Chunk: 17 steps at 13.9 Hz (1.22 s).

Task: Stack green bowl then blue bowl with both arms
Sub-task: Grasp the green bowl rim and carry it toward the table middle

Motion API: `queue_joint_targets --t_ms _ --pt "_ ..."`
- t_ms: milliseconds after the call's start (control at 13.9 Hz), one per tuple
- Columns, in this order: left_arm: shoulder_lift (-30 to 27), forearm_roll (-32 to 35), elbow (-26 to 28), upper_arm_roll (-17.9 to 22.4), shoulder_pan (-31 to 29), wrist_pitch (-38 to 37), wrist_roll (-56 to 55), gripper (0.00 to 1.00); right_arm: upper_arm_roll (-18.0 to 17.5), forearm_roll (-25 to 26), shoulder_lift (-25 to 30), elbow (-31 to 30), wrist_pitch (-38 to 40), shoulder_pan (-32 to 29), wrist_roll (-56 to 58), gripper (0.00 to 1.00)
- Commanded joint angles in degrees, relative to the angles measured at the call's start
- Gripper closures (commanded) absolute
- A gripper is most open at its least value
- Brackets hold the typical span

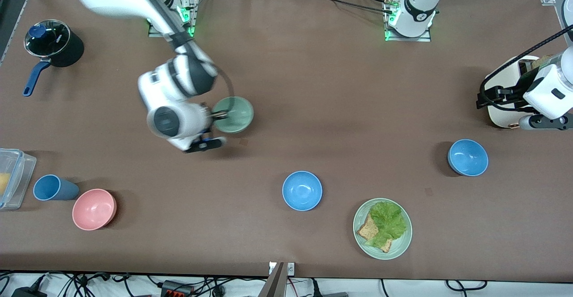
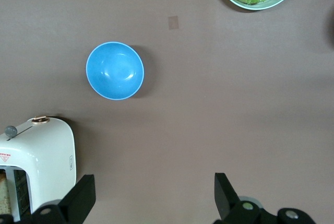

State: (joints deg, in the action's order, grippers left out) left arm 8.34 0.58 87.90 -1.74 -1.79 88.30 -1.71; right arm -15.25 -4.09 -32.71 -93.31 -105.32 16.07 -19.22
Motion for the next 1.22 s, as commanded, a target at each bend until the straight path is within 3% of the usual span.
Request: queue_joint_targets --t_ms 0,143,717,789,860,1147 --pt "0.45 1.18 -1.59 -0.28 0.03 -1.29 -0.4 0.0 0.57 -0.65 -4.37 4.01 -2.76 5.88 -3.81 1.0" --pt "0.45 1.18 -1.59 -0.28 0.03 -1.29 -0.4 0.0 0.48 -0.91 -5.69 4.01 -8.21 8.96 -3.9 1.0" --pt "0.45 1.18 -1.59 -0.19 -0.06 -1.29 -0.31 0.0 0.48 -1.09 -10.27 3.66 -11.57 14.69 -7.68 1.0" --pt "0.54 1.18 -1.59 -0.19 -0.14 -1.29 -0.31 0.0 0.48 -1.09 -10.18 3.66 -11.4 14.69 -7.77 0.89" --pt "0.54 1.18 -1.59 -0.19 -0.23 -1.29 -0.31 0.0 0.48 -1.61 -10.09 3.75 -11.48 14.34 -9.16 0.01" --pt "0.54 1.18 -1.59 -0.19 -0.5 -1.29 -0.31 0.0 0.65 -1.97 -8.17 8.84 -8.78 13.63 -11.72 0.0"
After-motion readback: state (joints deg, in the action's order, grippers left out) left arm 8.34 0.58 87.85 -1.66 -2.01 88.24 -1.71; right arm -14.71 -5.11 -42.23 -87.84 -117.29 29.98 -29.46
